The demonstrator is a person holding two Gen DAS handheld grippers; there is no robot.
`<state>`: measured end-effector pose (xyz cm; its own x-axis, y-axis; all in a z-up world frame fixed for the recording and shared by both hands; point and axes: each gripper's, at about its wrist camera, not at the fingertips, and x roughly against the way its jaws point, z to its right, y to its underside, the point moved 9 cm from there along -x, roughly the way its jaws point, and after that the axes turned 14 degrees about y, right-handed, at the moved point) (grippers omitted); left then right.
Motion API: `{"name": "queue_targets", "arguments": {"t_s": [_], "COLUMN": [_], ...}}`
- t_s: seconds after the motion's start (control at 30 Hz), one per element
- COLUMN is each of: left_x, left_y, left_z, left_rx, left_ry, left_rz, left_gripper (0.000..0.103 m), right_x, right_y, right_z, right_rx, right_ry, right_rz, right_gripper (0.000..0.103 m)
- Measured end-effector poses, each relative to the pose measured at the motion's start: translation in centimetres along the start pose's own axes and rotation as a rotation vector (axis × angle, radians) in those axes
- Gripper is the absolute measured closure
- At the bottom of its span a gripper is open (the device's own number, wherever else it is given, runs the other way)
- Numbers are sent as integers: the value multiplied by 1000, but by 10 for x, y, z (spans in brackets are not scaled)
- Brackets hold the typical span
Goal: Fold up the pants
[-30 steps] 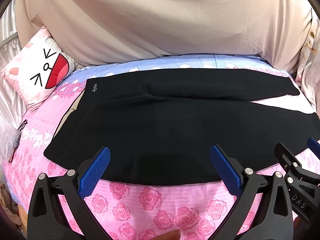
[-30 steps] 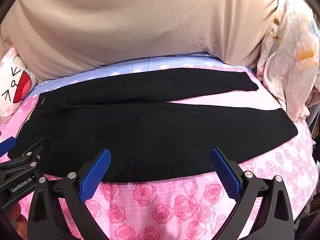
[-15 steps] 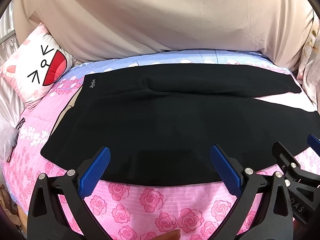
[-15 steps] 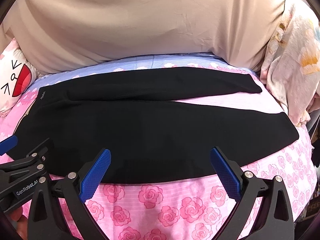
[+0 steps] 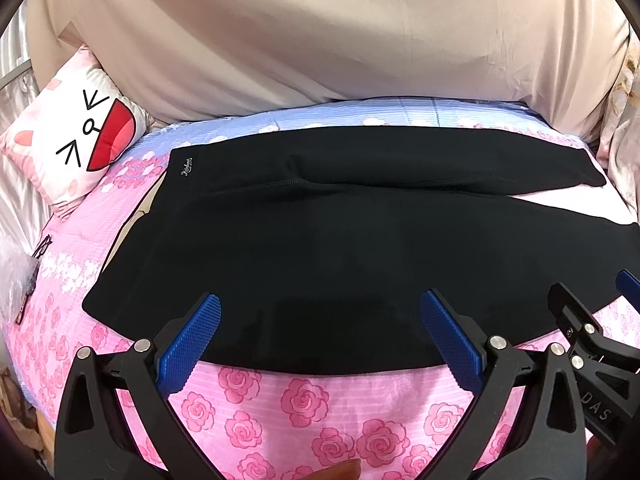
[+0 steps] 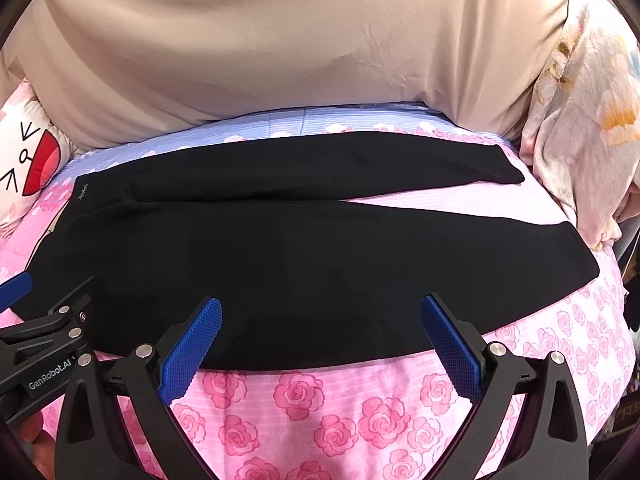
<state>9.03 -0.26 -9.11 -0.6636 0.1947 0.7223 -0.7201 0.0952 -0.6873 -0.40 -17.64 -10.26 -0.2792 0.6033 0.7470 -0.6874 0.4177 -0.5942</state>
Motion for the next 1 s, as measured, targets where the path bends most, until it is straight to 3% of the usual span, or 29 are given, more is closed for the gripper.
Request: {"name": "queue_targets", "arguments": {"t_s": [0.77, 0.9, 1.0], "left_x": [-23, -32, -46], "left_y": [-19, -31, -42], "left_z": [11, 1, -18], "left_rx": [-22, -1, 48], "left_ry": [-26, 10, 37], "left_rz": [-23, -22, -44], "left_gripper": [5, 5, 5], "right_x": [-34, -45, -85], "right_y": [-18, -31, -57], "right_z": [6, 36, 100], "right_rx": [10, -11, -54], "right_ry": [-16, -66, -52], "right_rz": [-35, 5, -9], "right_gripper": [5, 5, 5]}}
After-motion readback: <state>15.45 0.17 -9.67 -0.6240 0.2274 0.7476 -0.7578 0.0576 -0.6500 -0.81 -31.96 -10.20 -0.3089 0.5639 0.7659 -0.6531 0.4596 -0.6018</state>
